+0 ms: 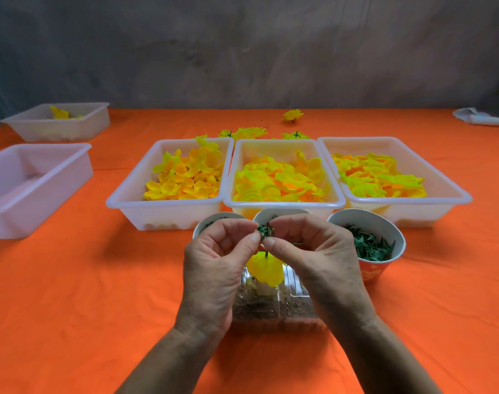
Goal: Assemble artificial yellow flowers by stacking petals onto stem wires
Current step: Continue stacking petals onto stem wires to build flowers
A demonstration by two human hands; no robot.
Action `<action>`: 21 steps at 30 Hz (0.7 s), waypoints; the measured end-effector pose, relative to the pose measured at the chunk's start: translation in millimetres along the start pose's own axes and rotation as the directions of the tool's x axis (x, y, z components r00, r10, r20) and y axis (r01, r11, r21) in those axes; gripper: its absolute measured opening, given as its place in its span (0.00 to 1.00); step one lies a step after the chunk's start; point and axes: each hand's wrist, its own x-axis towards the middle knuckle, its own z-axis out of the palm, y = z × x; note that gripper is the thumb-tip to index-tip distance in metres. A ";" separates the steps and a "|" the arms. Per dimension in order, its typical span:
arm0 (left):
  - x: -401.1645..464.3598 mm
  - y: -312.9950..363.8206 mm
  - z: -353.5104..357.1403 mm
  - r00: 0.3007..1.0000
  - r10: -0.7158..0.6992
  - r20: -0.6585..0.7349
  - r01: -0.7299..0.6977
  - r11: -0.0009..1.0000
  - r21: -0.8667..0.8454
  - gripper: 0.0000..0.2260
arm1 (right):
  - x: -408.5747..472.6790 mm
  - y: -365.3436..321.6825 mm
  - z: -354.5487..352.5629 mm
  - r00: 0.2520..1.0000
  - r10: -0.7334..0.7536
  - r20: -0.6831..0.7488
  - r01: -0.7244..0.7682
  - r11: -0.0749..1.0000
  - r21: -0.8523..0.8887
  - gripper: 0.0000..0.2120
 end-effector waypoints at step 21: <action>-0.2 23.0 9.9 0.998 0.061 0.024 -0.062 0.998 0.022 0.06 | 2.8 -8.6 4.6 0.998 -0.052 0.020 0.051 0.998 0.045 0.07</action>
